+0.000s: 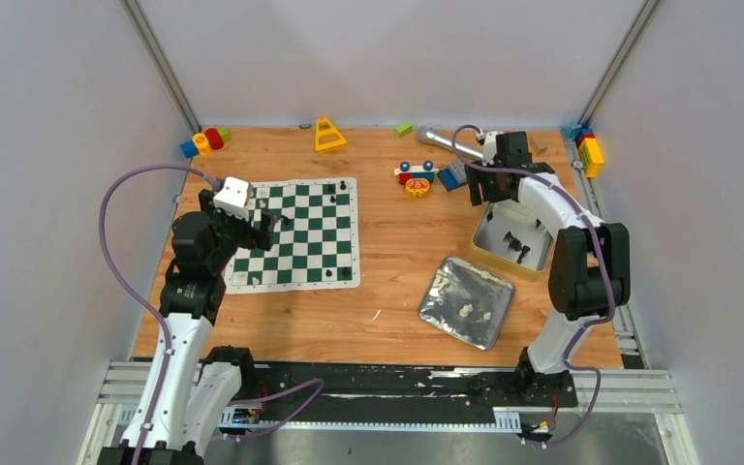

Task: Set up the chess pieces on the board
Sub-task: Move the distractor to the center of the board, then adjust the storage box at the center of the board.

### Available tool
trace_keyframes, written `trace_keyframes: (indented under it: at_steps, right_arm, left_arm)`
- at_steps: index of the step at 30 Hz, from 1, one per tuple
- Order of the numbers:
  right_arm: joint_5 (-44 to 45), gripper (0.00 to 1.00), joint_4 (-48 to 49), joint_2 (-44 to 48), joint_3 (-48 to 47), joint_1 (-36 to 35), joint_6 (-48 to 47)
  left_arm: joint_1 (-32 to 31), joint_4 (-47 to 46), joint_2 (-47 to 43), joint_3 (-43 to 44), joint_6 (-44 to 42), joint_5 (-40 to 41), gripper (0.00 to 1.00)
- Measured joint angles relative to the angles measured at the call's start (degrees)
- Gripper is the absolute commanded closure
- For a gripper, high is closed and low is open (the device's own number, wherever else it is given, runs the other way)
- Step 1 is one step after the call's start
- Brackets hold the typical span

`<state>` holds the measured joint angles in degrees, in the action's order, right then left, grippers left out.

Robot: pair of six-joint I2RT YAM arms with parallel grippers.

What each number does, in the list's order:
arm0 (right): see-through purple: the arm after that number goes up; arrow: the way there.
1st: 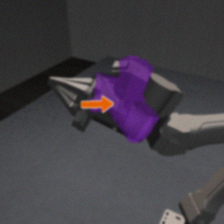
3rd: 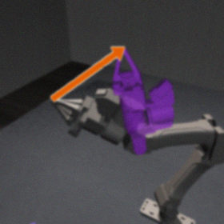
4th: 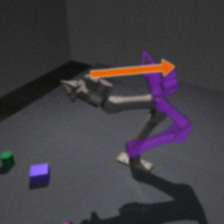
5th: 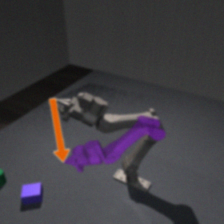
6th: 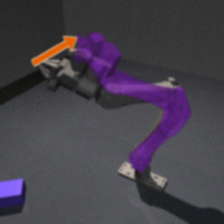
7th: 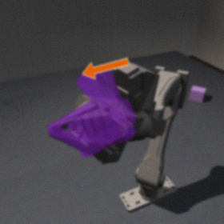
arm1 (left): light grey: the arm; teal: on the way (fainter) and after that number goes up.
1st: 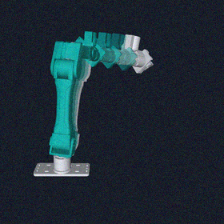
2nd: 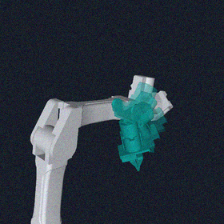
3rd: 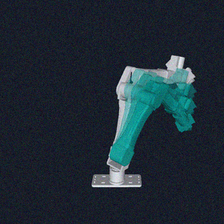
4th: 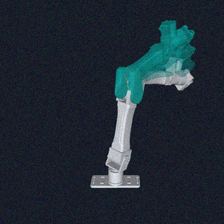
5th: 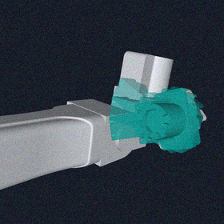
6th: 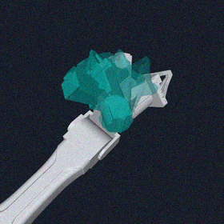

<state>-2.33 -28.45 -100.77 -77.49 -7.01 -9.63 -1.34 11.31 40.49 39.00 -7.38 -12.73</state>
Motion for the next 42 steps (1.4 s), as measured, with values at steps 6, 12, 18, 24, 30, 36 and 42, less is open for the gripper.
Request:
trace_keyframes:
  at_steps: [6, 12, 18, 24, 30, 36, 42]
  right_arm:
    - [-0.13, 0.41, -0.46, -4.02, 0.39, 0.48, 1.07]
    - [-0.68, 0.50, -0.98, -8.61, -0.26, 0.57, 1.01]
    - [-2.73, 0.52, -1.33, -8.98, -0.70, 0.37, 1.09]
    - [-4.48, 0.55, -1.42, -8.98, -0.79, -1.16, 1.18]
    - [-5.68, 0.55, -2.16, -9.38, -2.69, -3.28, 1.18]
    - [-6.01, 0.56, -2.21, -11.04, -5.73, -5.01, 1.22]
    - [-6.34, 0.56, -2.58, -13.44, -9.03, -6.62, 1.57]
  left_arm:
    - [0.00, 0.00, -0.59, 0.00, 0.00, -0.24, 0.00]
    - [0.00, 0.00, -0.68, 0.00, 0.00, -0.26, 0.00]
    - [0.00, -0.02, -0.68, 0.00, -0.02, -0.26, 0.00]
    - [0.00, -0.02, -0.68, 0.00, -0.02, -0.26, 0.00]
    - [0.00, -0.02, -0.66, 0.00, -0.02, -0.26, 0.00]
    - [0.00, -0.02, -0.11, 0.00, -0.02, -0.26, 0.00]
    - [0.00, -0.02, 0.15, 0.00, -0.07, -0.22, 0.00]
